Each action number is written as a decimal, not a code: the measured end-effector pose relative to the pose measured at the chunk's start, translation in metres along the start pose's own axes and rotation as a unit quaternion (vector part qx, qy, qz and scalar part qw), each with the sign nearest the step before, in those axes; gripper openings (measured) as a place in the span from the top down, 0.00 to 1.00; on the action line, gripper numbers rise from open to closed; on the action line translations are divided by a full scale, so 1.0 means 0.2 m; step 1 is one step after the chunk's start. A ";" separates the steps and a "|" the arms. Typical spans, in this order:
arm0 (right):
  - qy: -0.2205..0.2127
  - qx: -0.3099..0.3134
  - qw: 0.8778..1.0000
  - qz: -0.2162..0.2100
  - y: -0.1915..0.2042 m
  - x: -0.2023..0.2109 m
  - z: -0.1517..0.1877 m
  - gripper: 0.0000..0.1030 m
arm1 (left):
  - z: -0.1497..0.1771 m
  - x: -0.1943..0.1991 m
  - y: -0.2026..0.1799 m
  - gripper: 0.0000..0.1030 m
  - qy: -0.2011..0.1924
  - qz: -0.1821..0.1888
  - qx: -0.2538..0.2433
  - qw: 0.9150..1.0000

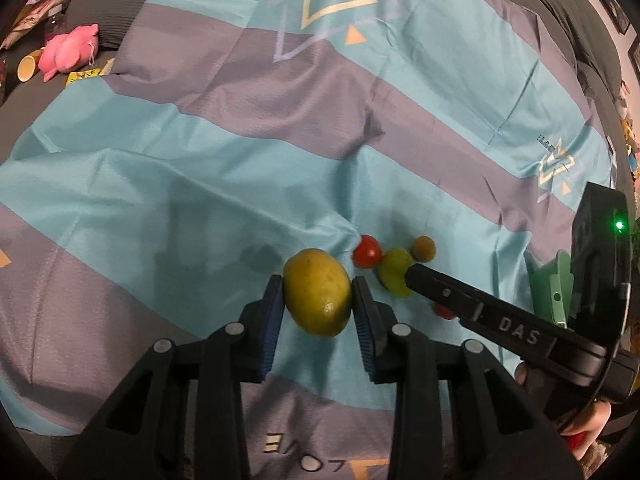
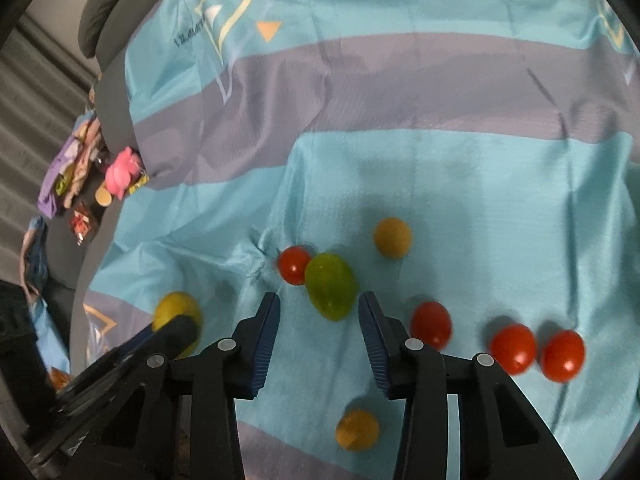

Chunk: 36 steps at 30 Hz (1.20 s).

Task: Organize fruits
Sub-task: 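Grasp the yellow mango with the left gripper while the right gripper grasps the green lemon, then carry the mango and lemon to the green bowl and release them inside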

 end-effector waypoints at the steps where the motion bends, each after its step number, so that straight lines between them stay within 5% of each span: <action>1: 0.000 0.002 1.000 0.003 0.01 -0.01 0.00 0.58 | 0.00 0.00 0.01 0.68 -0.002 -0.004 0.000 1.000; 21: 0.016 0.009 0.996 0.084 0.01 -0.16 -0.03 0.66 | 0.02 0.04 0.01 0.68 0.000 0.001 -0.018 1.000; 36: -0.054 -0.025 0.995 0.086 -0.07 0.15 0.12 0.66 | 0.09 0.09 -0.21 0.67 -0.019 -0.001 -0.081 0.997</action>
Point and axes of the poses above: each gripper's, at about its wrist camera, not at the fingertips, and x roughly against the way its jaws point, y to its left, z to its underside, the point moved 5 cm from there along -x, roughly the way its jaws point, and after that the axes turned 10 degrees about y, right-handed, at the moved point
